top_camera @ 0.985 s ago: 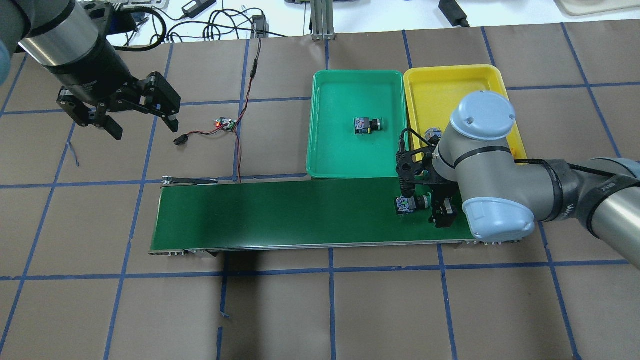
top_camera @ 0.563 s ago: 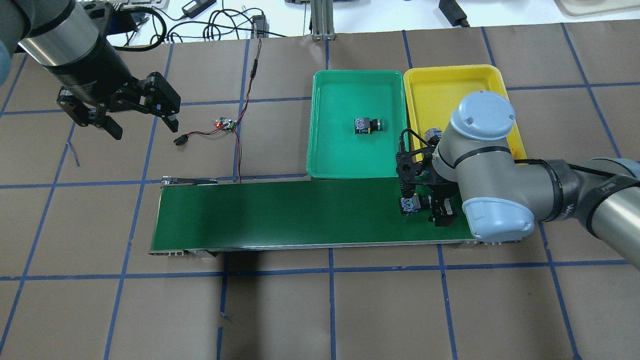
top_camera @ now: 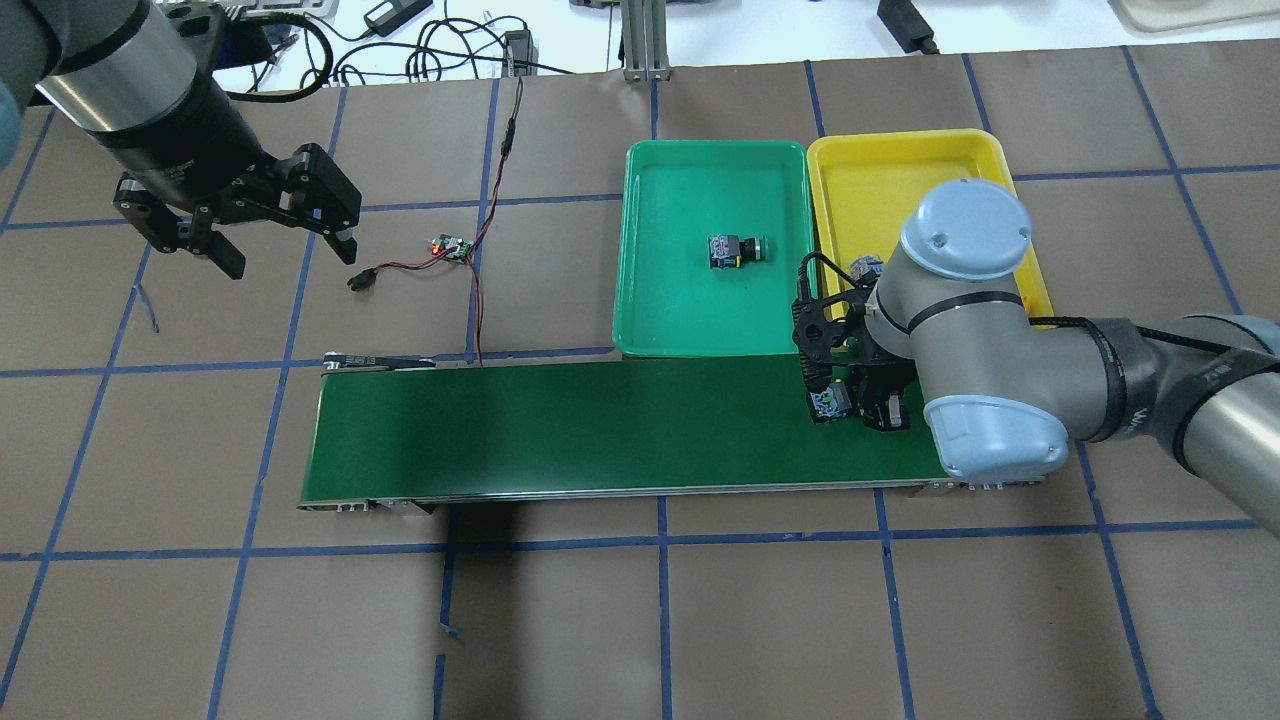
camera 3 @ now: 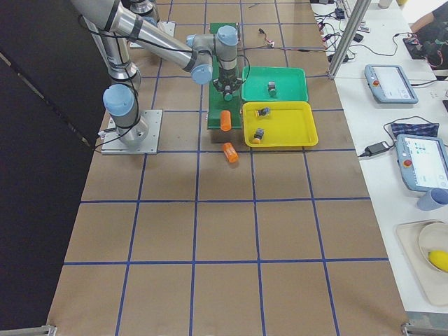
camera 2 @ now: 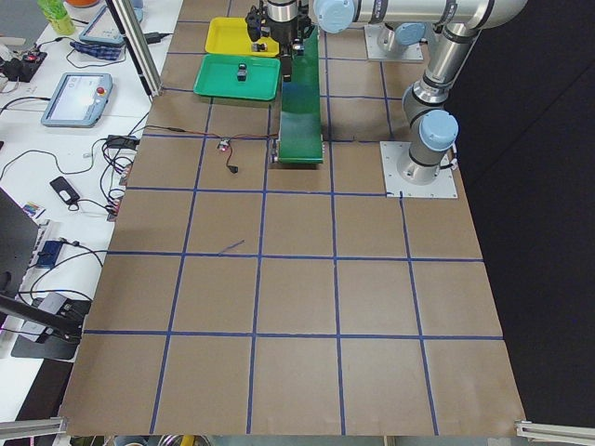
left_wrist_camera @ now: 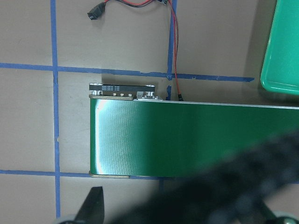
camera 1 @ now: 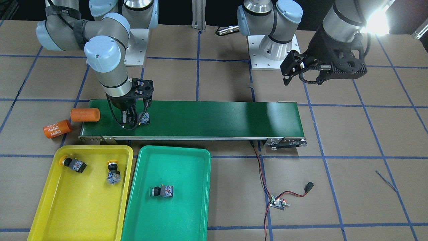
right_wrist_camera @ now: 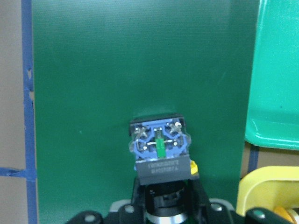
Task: Sort buttons by color to trays
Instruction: 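Lift the green button off the belt toward the green tray, then lower the green button into the green tray and open the right gripper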
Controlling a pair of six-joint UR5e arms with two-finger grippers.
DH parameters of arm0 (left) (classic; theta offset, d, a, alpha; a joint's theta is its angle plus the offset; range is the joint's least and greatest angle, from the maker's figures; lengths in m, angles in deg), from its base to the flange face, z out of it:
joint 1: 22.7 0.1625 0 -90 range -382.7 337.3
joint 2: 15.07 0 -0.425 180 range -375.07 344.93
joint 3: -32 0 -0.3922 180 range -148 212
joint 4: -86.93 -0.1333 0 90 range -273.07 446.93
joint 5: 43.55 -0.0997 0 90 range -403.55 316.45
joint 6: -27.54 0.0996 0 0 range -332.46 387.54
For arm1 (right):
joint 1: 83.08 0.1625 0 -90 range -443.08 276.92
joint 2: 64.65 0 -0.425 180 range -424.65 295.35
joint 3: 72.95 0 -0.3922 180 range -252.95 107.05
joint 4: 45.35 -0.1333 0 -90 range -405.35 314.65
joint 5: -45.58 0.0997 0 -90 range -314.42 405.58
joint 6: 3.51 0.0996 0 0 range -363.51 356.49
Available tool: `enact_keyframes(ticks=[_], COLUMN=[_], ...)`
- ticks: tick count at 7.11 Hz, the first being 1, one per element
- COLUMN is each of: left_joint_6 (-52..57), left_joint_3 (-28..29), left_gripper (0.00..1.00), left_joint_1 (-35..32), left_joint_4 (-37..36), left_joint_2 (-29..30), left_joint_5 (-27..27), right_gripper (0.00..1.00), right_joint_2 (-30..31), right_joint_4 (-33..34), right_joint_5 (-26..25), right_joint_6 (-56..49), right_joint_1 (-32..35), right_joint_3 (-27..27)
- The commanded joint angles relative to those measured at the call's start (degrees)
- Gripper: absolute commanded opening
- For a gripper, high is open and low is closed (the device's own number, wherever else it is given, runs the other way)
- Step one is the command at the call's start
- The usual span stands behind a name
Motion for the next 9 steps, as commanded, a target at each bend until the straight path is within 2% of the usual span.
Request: enact_keyframes(ticks=[1, 2, 3, 4, 5, 6, 7, 8, 9], left_joint_6=[0.0, 0.0, 0.0, 0.0, 0.0, 0.0, 0.0, 0.0, 0.0], left_joint_3=[0.0, 0.1, 0.1, 0.1, 0.1, 0.1, 0.1, 0.1, 0.1], left_gripper=[1.00, 1.00, 1.00, 1.00, 1.00, 1.00, 1.00, 1.00, 1.00], left_joint_1=[0.0, 0.0, 0.0, 0.0, 0.0, 0.0, 0.0, 0.0, 0.0], left_joint_4=[0.0, 0.0, 0.0, 0.0, 0.0, 0.0, 0.0, 0.0, 0.0], left_joint_2=[0.0, 0.0, 0.1, 0.0, 0.1, 0.1, 0.1, 0.1, 0.0], left_joint_5=[0.0, 0.0, 0.0, 0.0, 0.0, 0.1, 0.0, 0.0, 0.0], right_gripper=[0.00, 0.01, 0.29, 0.32, 0.30, 0.32, 0.93, 1.00, 1.00], right_joint_2=[-1.2, -5.1, -8.0, -10.5, -13.2, -14.5, -15.0, -15.1, -14.9], right_joint_4=[0.7, 0.4, 0.8, 2.3, 3.4, 3.5, 3.3, 2.8, 2.6], right_joint_5=[0.7, 0.7, 4.8, 11.7, 12.1, 11.9, 12.6, 12.4, 12.0], right_joint_6=[-0.4, -3.9, -4.4, -3.7, -3.9, -3.7, -3.6, -3.6, -3.6], right_joint_1=[0.5, 0.7, 0.9, 1.0, 1.6, 3.3, 3.5, 3.1, 3.0], right_joint_3=[-6.4, -12.0, -16.2, -20.1, -23.5, -25.2, -25.3, -25.5, -25.4])
